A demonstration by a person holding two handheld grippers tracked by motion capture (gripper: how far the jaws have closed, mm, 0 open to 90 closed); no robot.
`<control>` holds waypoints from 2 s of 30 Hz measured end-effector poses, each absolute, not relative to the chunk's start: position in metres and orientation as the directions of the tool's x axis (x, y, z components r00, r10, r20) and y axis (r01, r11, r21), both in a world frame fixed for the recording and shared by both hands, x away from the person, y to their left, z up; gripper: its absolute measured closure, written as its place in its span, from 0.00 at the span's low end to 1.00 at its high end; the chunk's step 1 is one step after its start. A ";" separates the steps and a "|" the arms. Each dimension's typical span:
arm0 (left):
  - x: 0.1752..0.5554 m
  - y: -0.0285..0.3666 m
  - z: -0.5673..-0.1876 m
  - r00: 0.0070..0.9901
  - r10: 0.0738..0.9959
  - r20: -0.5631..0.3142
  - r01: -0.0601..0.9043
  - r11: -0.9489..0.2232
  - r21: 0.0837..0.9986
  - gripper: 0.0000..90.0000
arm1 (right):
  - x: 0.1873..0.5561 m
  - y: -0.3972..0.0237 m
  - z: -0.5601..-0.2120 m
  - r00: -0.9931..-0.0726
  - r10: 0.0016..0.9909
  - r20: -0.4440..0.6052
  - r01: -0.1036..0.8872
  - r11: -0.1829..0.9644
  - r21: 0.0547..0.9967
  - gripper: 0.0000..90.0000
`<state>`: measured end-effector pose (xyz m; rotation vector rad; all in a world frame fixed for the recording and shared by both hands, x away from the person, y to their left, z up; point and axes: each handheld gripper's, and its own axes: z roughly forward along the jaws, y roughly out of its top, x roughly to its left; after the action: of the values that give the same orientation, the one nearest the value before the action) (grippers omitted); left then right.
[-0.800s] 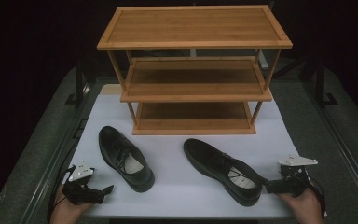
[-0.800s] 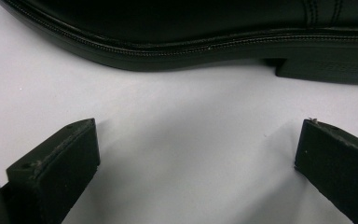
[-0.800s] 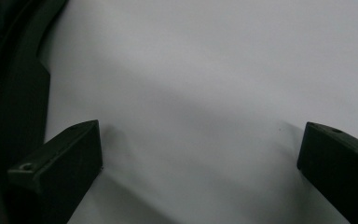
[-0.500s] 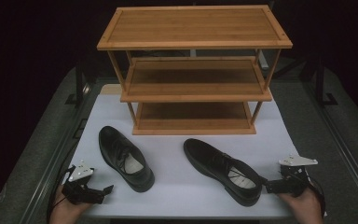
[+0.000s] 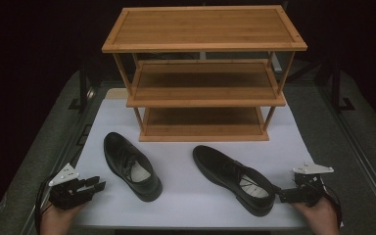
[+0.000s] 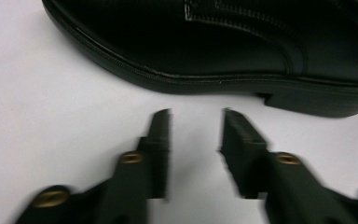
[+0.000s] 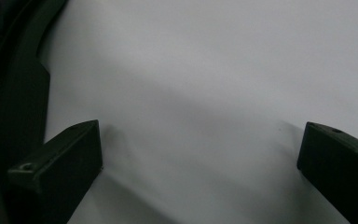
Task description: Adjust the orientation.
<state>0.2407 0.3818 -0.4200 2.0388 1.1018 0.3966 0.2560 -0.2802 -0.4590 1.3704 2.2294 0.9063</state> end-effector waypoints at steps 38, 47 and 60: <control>0.373 0.391 -0.379 0.472 0.881 0.028 0.560 -0.324 0.763 1.00 | 0.256 -0.280 -0.459 -0.461 0.887 0.020 0.648 0.321 0.691 0.00; 0.407 0.385 -0.388 0.451 0.890 0.065 0.583 -0.349 0.733 1.00 | 0.256 -0.280 -0.459 -0.461 0.887 0.020 0.648 0.320 0.691 0.00; 0.428 0.387 -0.418 0.423 0.905 0.035 0.652 -0.331 0.682 1.00 | 0.256 -0.280 -0.459 -0.460 0.888 0.022 0.648 0.319 0.692 0.00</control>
<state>0.4278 0.3866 -0.4183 2.0911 1.3109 0.5589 0.2559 -0.2805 -0.4593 1.3684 2.2279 0.9120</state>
